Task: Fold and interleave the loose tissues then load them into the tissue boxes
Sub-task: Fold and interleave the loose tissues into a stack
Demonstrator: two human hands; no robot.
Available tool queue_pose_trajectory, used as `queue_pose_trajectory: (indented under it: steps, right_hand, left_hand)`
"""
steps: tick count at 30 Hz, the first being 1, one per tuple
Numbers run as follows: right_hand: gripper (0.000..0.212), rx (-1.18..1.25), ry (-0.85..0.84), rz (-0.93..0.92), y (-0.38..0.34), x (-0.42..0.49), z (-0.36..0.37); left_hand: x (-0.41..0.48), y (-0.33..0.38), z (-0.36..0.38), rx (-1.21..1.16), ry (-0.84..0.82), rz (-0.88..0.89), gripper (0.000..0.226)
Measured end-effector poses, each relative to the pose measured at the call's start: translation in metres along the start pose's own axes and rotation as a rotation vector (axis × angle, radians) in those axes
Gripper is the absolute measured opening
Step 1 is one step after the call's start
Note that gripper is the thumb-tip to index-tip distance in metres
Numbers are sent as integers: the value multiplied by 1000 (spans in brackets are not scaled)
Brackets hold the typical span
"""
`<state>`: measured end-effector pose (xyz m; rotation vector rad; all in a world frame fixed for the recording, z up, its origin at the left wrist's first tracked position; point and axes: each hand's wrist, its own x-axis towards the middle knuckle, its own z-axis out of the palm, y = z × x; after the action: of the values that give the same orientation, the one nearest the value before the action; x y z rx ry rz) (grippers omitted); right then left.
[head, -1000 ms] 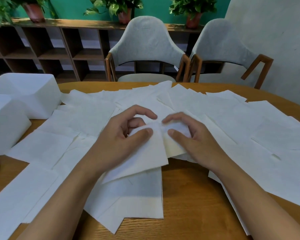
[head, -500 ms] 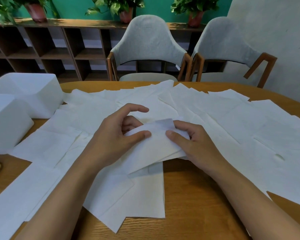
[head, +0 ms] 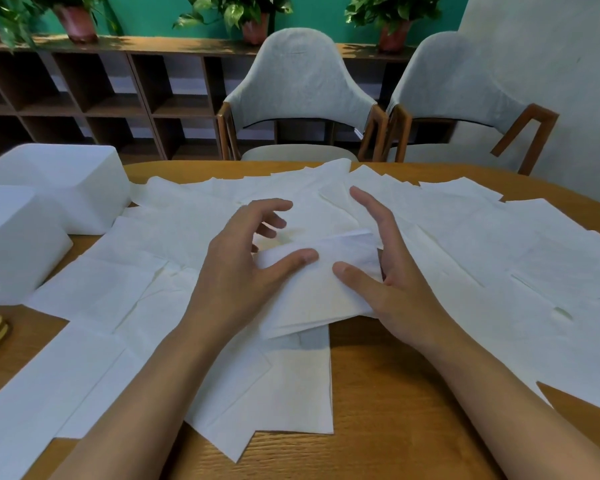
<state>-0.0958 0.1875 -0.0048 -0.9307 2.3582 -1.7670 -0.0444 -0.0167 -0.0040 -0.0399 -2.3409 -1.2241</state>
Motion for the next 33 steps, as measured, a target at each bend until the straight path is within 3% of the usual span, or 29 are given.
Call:
queue_pose_trajectory:
  steps: [3,6,9,11,16,19,24,26,30,33]
  right_hand:
    - [71,156,39,27,-4,0,-7]
    - [64,94,67,42,-1,2,-8]
    - [40,2,-14,53,3,3,-11]
    - [24,-44,-58,69,5,2,-12]
    - [25,-15,45,89,6,3,-19]
    - [29,-8,31,108,9,4,-17]
    - [33,-21,94,104,16,7,-14]
    - [34,-44,137,97,19,8,-17]
    - [33,-104,172,88,21,9,-18]
    - [33,-137,172,77,22,7,-16]
  left_hand:
    - [0,1,1,-253,-127,-213,37]
    - [-1,2,0,-498,-179,-354,35]
    - [0,-2,2,-151,-60,-184,47]
    - [-1,-1,2,-126,-49,-115,58]
    - [-3,6,1,-397,-105,-188,74]
    - [-5,7,3,-294,-127,-161,69]
    - [-7,0,12,-60,-66,-83,80]
    - [-8,1,11,116,-98,-35,76]
    - [-13,1,4,179,-287,141,34]
    - [-18,8,5,317,-504,49,43]
